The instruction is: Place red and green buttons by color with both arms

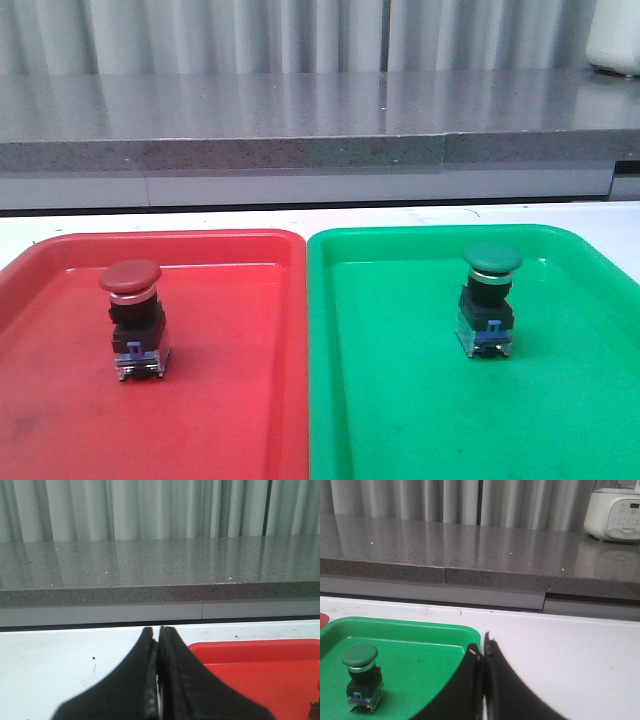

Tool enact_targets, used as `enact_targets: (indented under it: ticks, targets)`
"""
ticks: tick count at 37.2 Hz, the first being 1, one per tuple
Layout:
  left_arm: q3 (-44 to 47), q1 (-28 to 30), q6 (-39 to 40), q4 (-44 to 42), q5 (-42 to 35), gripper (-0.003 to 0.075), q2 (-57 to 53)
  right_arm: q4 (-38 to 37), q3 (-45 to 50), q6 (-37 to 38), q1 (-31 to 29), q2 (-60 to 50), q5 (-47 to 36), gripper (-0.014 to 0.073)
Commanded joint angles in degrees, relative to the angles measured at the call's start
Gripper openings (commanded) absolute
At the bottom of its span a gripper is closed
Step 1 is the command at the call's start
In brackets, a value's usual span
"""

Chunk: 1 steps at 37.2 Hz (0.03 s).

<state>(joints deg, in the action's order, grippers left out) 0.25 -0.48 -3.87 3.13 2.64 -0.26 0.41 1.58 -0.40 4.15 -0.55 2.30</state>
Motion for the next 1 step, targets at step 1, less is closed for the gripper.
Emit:
enact_targets:
  ticks: [1]
  targets:
    - [1.41,-0.06,0.27,0.43,-4.85,-0.0020,-0.91,-0.08,-0.35,-0.13,-0.30,-1.00,-5.08,-0.0070]
